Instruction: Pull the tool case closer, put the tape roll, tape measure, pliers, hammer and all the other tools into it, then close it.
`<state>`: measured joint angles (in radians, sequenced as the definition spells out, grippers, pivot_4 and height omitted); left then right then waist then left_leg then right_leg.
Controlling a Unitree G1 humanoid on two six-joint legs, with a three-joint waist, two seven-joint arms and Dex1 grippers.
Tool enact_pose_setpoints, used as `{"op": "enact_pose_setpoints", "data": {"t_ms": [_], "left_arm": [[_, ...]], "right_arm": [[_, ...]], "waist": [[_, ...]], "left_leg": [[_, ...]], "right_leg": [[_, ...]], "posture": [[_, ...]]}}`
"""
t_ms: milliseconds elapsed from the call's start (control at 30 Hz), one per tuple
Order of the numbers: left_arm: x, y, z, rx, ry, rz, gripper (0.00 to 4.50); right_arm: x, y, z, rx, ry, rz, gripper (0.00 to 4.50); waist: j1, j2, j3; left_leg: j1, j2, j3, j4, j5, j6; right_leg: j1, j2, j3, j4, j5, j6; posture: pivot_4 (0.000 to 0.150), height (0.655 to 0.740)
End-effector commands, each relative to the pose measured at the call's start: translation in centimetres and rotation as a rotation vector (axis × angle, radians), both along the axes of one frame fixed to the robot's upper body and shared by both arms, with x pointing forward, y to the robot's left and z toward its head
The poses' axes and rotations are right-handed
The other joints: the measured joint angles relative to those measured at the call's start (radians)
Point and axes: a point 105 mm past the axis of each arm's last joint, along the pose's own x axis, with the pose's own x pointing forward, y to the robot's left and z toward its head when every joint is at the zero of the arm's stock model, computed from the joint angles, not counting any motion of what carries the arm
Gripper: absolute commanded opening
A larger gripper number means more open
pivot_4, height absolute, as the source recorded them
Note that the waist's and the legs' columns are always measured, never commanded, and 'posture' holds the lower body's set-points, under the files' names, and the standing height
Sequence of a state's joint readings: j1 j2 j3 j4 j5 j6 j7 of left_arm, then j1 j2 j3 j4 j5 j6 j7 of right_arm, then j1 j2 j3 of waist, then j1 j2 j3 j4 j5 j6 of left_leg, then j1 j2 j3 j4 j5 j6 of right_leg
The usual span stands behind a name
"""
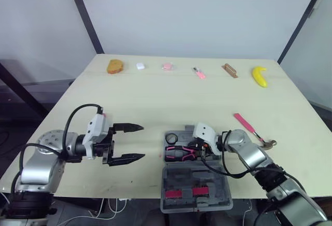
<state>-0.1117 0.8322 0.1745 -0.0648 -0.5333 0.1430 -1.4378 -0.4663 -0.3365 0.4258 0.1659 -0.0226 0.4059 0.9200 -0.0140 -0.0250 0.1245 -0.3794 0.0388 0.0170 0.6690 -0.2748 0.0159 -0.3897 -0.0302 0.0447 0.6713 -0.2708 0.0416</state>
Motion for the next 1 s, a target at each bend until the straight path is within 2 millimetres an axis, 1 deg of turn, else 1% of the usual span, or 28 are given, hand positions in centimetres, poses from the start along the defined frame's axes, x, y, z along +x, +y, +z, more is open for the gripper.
{"op": "enact_pose_setpoints", "data": {"t_ms": [33,100,167,267,300,367,467,567,600,667,733,767,800,867,900,933,1000], "left_arm": [[0.4,0.3,0.5,-0.042,-0.028,0.051,4.50],[0.5,0.5,0.4,-0.057,-0.029,0.078,4.50],[0.4,0.8,0.2,-0.071,-0.009,0.106,4.50],[0.3,1.2,-0.2,-0.087,0.015,0.148,4.50],[0.3,1.3,-0.1,-0.097,0.018,0.161,4.50],[0.3,1.9,-0.1,-0.117,0.007,0.217,4.50],[0.2,2.8,-0.1,-0.145,-0.005,0.299,4.50],[0.0,3.7,-0.3,-0.162,-0.012,0.368,4.50],[0.0,4.4,-0.5,-0.171,-0.021,0.416,4.50],[-0.2,6.3,-1.2,-0.200,-0.034,0.549,4.50],[-0.5,7.2,-1.7,-0.215,-0.039,0.622,4.50],[-0.9,7.9,-2.1,-0.219,-0.036,0.669,4.50],[-1.2,8.3,-2.4,-0.221,-0.034,0.700,4.50],[-2.1,9.5,-3.2,-0.219,-0.028,0.774,4.50],[-2.6,10.1,-3.7,-0.221,-0.019,0.809,4.50],[-3.1,10.7,-4.2,-0.216,-0.008,0.842,4.50],[-4.2,11.9,-5.2,-0.193,0.013,0.894,4.50]], "right_arm": [[-0.2,-0.8,1.3,0.078,-0.027,-0.064,0.04],[-0.3,-0.9,2.5,0.121,-0.079,-0.073,0.04],[-0.7,-0.8,4.0,0.226,-0.123,-0.077,0.04],[-1.4,-1.0,5.7,0.344,-0.158,-0.090,0.04],[-1.5,-1.1,6.1,0.374,-0.171,-0.101,0.04],[-2.1,-2.1,7.2,0.433,-0.208,-0.137,0.04],[-2.7,-4.2,7.8,0.470,-0.238,-0.215,0.04],[-2.7,-6.6,8.5,0.515,-0.305,-0.314,0.04],[-2.9,-7.9,8.5,0.512,-0.327,-0.356,0.04],[-3.8,-11.0,8.3,0.500,-0.357,-0.441,0.04],[-4.7,-13.0,8.1,0.476,-0.367,-0.487,0.04],[-5.5,-14.4,7.8,0.461,-0.362,-0.527,0.04],[-6.1,-15.3,7.6,0.451,-0.357,-0.553,0.04],[-7.6,-17.1,6.9,0.427,-0.332,-0.604,0.57],[-8.3,-18.0,6.5,0.414,-0.318,-0.627,0.76],[-9.1,-18.8,6.2,0.403,-0.305,-0.655,1.34],[-10.6,-20.4,5.6,0.388,-0.287,-0.715,2.28]], "waist": [[0.002,0.005,0.004],[0.001,0.008,0.008],[-0.001,0.008,0.012],[-0.006,0.008,0.018],[-0.006,0.008,0.018],[-0.003,0.008,0.018],[0.000,0.008,0.019],[0.001,0.006,0.021],[0.000,0.005,0.021],[0.001,0.006,0.022],[0.001,0.005,0.022],[0.001,0.006,0.022],[0.001,0.005,0.022],[0.001,0.005,0.022],[0.000,0.005,0.022],[0.000,0.005,0.022],[-0.002,0.005,0.022]], "left_leg": [[-0.001,0.000,0.000,0.000,0.000,0.000],[-0.005,-0.001,0.000,0.000,0.000,0.000],[-0.008,-0.001,0.000,0.000,0.000,0.000],[-0.009,0.000,0.000,0.000,0.000,0.000],[-0.012,0.000,0.000,0.000,0.000,0.000],[-0.018,0.000,-0.001,0.000,0.000,0.000],[-0.019,0.001,0.000,0.000,0.000,0.000],[-0.020,0.000,0.000,0.000,0.000,0.000],[-0.020,0.001,0.000,0.000,0.000,0.000],[-0.019,0.000,0.000,0.000,0.000,0.000],[-0.019,0.000,0.000,0.000,0.000,0.000],[-0.019,0.000,0.001,0.000,0.000,0.000],[-0.019,0.000,0.001,0.000,0.000,0.000],[-0.019,0.000,0.001,0.000,0.000,0.000],[-0.018,0.001,0.001,0.000,0.000,0.000],[-0.018,0.001,0.001,0.000,0.000,0.000],[-0.017,0.001,0.002,0.000,0.000,0.000]], "right_leg": [[-0.001,-0.001,0.000,0.000,0.002,0.003],[-0.006,-0.001,0.000,0.000,0.002,0.003],[-0.009,0.000,0.000,0.000,0.002,0.003],[-0.010,0.001,0.000,0.000,0.002,0.003],[-0.013,0.001,0.000,0.001,0.002,0.003],[-0.018,0.001,0.000,0.001,0.002,0.003],[-0.019,-0.001,0.000,0.001,0.002,0.003],[-0.019,-0.002,0.000,0.001,0.002,0.003],[-0.019,-0.002,0.000,0.001,0.002,0.003],[-0.019,-0.002,0.000,0.001,0.002,0.003],[-0.019,-0.002,0.000,0.001,0.002,0.003],[-0.019,-0.002,0.000,0.000,0.002,0.003],[-0.019,-0.002,0.000,0.000,0.002,0.003],[-0.019,-0.002,0.000,0.000,0.002,0.003],[-0.019,-0.002,0.000,0.001,0.002,0.003],[-0.018,-0.001,0.001,0.001,0.002,0.003],[-0.018,-0.001,0.001,0.001,0.001,0.003]], "posture": [[0.150,0.7400],[0.150,0.7400],[0.150,0.7400],[0.150,0.7400],[0.150,0.7400],[0.150,0.7400],[0.150,0.7400],[0.150,0.7400],[0.150,0.7400],[0.150,0.7400],[0.150,0.7400],[0.150,0.7400],[0.150,0.7400],[0.150,0.7400],[0.150,0.7400],[0.150,0.7400],[0.150,0.7400]]}}
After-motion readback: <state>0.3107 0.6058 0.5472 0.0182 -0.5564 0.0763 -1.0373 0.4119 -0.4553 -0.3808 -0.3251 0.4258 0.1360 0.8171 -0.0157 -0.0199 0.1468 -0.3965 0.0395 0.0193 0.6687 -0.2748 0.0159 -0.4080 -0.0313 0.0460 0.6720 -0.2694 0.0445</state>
